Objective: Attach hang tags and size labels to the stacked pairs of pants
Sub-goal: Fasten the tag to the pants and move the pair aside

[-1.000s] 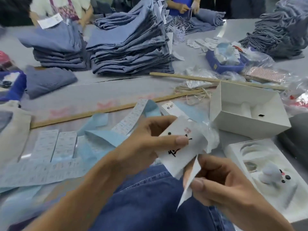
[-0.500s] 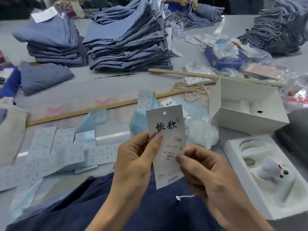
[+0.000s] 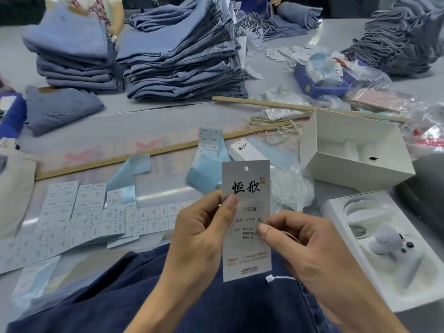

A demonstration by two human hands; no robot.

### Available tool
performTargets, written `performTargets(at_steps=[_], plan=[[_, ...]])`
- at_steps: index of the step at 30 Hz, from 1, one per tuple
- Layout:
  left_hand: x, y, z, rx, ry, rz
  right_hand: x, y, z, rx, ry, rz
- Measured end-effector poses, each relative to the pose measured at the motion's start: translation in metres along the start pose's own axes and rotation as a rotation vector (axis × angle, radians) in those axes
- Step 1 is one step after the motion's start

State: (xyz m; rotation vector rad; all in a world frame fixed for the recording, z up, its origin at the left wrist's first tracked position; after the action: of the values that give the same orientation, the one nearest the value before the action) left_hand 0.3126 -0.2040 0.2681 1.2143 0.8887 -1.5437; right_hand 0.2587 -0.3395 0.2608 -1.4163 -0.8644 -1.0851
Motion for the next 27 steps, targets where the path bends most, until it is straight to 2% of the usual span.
performTargets(at_steps=[8,18,23,25,27], plan=[[-0.001,-0.004,0.006,0.054,0.037,0.01,-0.001,0.001,-0.001,-0.042,-0.08,-0.016],[0.004,-0.004,-0.01,-0.136,0.085,0.058,-0.002,0.003,-0.005,-0.075,-0.172,-0.087],[0.008,-0.004,-0.028,-0.264,0.025,0.03,0.022,-0.009,-0.041,-0.356,-0.296,-0.247],[0.009,-0.004,-0.023,-0.218,0.02,0.009,0.028,-0.008,-0.036,-0.348,-0.301,-0.273],[0.008,-0.005,-0.012,-0.142,0.037,0.018,0.026,0.0,-0.019,-0.253,-0.314,-0.271]])
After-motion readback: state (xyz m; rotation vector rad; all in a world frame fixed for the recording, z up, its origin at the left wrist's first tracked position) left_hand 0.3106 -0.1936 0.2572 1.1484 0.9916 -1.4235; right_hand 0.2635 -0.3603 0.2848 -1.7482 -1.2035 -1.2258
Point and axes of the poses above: each hand's wrist, its own y-axis towards the middle knuckle, its own z-axis out of the palm, x = y × z, the point moved 10 cm from there along y, towards the middle knuckle, and after that the axes turned 1 degree about -x, right-handed, at the moved point
